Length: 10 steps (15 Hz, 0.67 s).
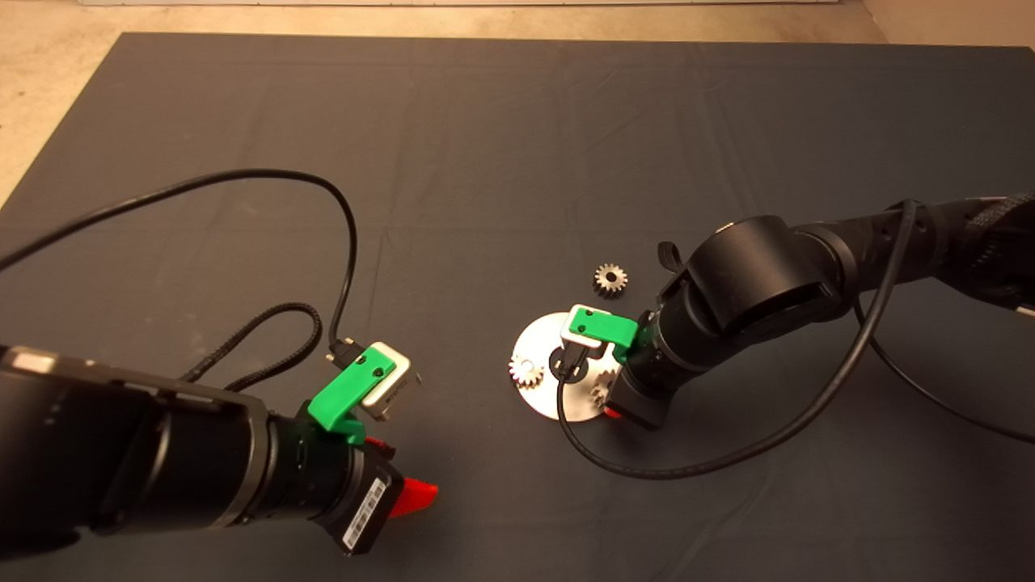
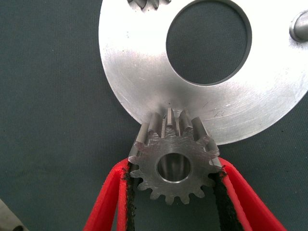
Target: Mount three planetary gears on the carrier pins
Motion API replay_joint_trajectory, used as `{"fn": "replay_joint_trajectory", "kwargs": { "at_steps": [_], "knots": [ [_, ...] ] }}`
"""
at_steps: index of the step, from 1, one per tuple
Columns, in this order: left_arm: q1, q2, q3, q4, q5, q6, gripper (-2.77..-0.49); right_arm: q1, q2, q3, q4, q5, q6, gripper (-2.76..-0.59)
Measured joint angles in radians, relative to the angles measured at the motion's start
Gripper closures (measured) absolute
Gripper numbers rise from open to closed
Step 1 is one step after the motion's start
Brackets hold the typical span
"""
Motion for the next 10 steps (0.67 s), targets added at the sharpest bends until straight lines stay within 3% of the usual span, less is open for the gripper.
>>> {"fn": "replay_joint_trajectory", "kwargs": {
  "at_steps": [3,10],
  "knots": [
    [0.0,0.0,0.0,0.0,0.0,0.0,-1.34,-0.002,0.0,-0.013,-0.001,0.007,-0.007,-0.89],
    [-0.013,0.0,0.0,0.0,-0.004,-0.001,-1.34,-0.004,0.001,-0.031,-0.003,0.001,-0.011,-0.88]
  ]
}}
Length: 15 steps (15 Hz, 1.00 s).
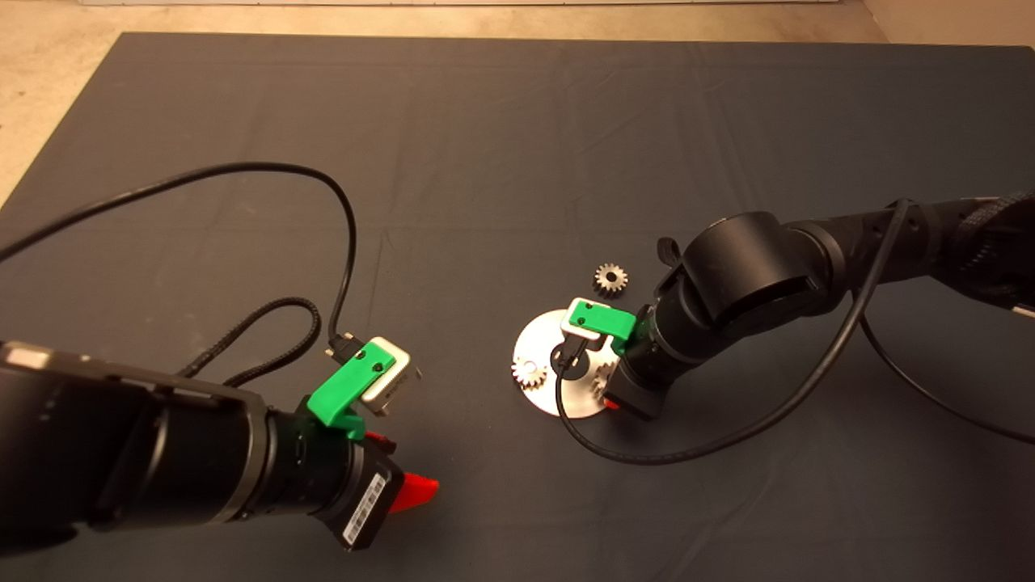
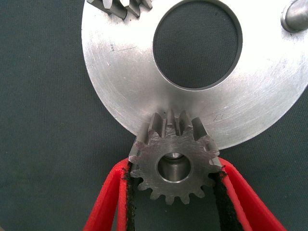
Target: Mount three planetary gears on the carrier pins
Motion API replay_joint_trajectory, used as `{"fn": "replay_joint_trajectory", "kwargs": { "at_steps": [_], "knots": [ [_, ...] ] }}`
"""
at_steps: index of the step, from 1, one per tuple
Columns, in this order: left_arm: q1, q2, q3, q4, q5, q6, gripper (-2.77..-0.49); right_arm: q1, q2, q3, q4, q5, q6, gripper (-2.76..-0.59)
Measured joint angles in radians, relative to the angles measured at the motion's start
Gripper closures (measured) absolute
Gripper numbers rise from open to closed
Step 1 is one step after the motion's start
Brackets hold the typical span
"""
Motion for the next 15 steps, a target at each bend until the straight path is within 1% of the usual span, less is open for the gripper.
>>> {"fn": "replay_joint_trajectory", "kwargs": {
  "at_steps": [15],
  "knots": [
    [0.0,0.0,0.0,0.0,-0.002,-0.001,-1.34,0.0,0.002,-0.002,0.0,-0.001,-0.003,-0.91]
  ]
}}
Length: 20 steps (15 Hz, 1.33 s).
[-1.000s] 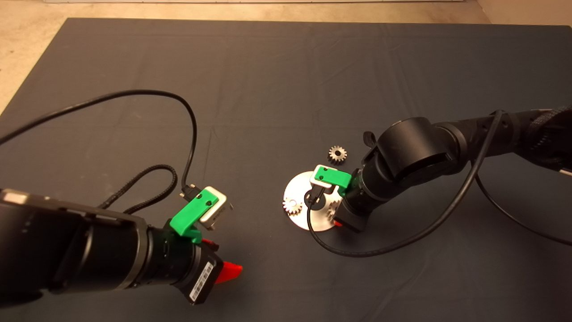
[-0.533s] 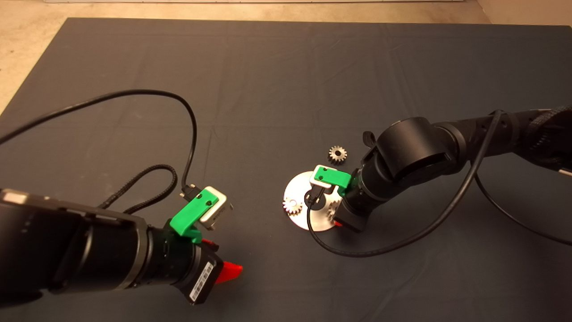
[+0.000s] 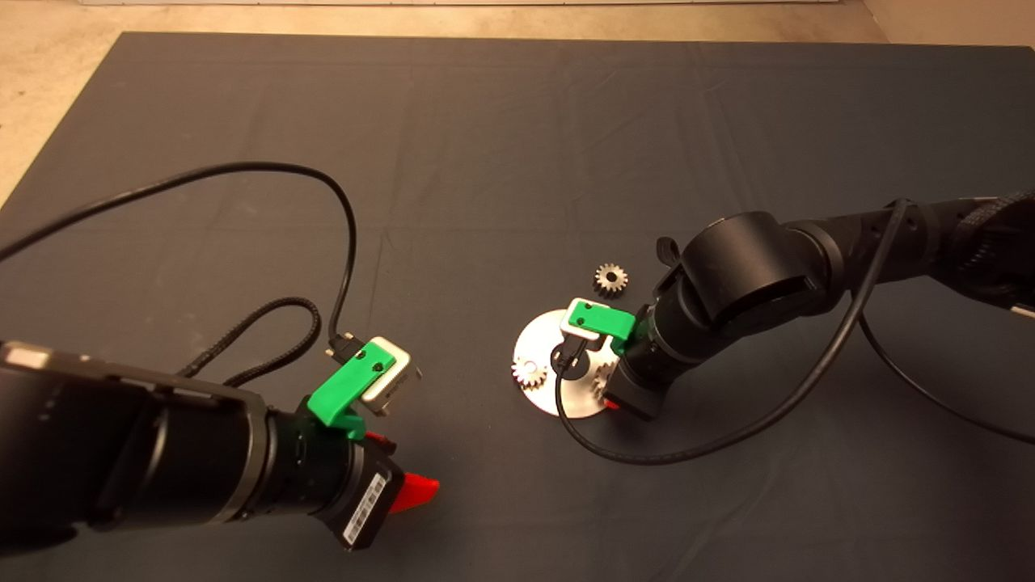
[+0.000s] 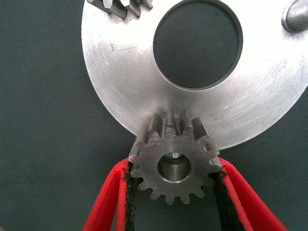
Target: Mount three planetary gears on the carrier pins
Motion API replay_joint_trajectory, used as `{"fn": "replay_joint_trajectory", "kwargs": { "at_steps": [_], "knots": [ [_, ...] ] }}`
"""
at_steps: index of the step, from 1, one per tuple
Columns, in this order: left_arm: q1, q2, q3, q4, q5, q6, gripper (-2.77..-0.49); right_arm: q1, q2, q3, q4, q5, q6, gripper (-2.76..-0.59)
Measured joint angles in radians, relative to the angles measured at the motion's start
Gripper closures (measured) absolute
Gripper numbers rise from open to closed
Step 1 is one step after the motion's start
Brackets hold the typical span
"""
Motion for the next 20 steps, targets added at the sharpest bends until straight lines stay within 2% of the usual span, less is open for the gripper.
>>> {"fn": "replay_joint_trajectory", "kwargs": {
  "at_steps": [4,11,13,17,20],
  "knots": [
    [0.0,0.0,0.0,0.0,0.0,0.0,-1.34,0.0,0.0,0.0,0.0,0.0,0.0,-0.94],
    [0.0,0.0,0.0,0.0,0.0,0.0,-1.34,0.0,0.0,0.004,0.0,-0.002,0.0,-1.13],
    [0.0,0.0,0.0,0.0,0.0,0.0,-1.34,0.0,0.0,0.006,0.0,-0.002,0.0,-1.27],
    [0.0,0.0,0.0,0.0,0.0,0.0,-1.34,0.0,0.0,0.01,0.0,-0.002,0.0,-1.31],
    [0.0,0.0,0.0,0.0,0.0,0.0,-1.34,0.003,-0.001,0.014,0.0,-0.002,0.001,-1.48]
  ]
}}
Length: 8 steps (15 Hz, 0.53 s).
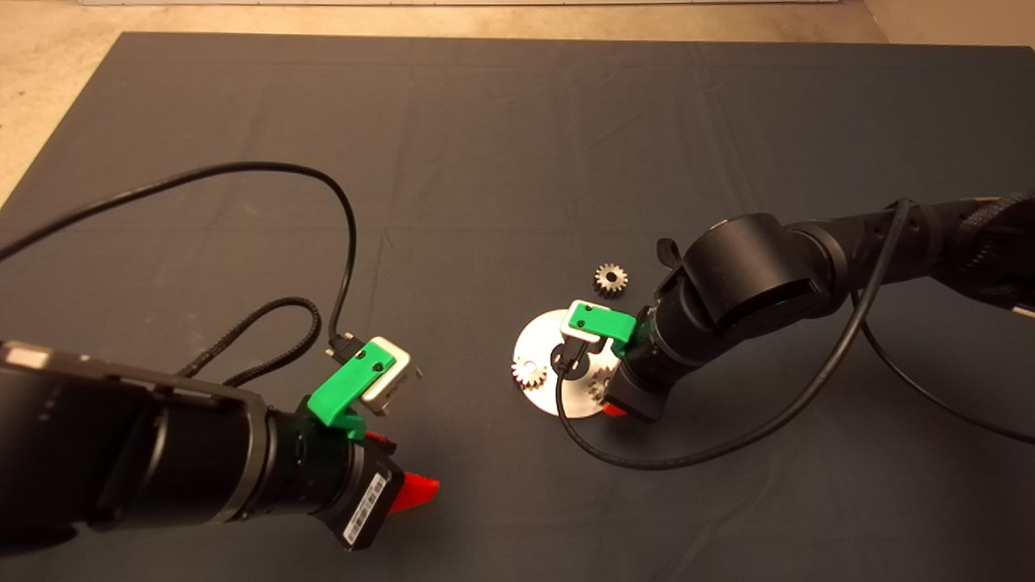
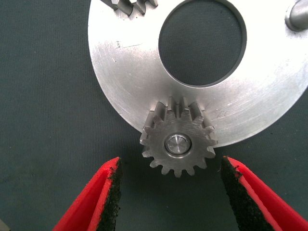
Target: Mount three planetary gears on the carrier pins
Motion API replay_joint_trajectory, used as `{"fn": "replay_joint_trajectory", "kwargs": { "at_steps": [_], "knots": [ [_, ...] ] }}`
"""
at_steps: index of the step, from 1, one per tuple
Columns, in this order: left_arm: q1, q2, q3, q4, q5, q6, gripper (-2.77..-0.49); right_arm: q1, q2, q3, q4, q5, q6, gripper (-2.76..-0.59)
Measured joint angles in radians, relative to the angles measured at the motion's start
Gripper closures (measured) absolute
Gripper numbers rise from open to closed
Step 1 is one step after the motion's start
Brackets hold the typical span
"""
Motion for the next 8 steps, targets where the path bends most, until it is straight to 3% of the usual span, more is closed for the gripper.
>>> {"fn": "replay_joint_trajectory", "kwargs": {
  "at_steps": [1,4,5,6,8],
  "knots": [
    [0.0,0.0,0.0,0.0,0.0,0.0,-1.34,0.02,-0.004,0.002,0.0,0.001,0.003,-1.53],
    [0.0,0.0,0.0,0.0,0.0,-0.004,-1.34,0.156,-0.033,0.006,0.0,0.011,0.007,-1.61],
    [0.0,0.0,0.0,0.0,0.0,-0.005,-1.34,0.181,-0.048,0.006,0.0,0.022,0.007,-1.61],
    [0.0,0.001,0.0,0.0,0.0,-0.005,-1.34,0.189,-0.064,0.0,0.0,0.032,0.007,-1.61],
    [0.0,0.003,0.0,0.0,-0.001,-0.005,-1.34,0.182,-0.08,-0.04,0.0,0.035,0.006,-1.61]
  ]
}}
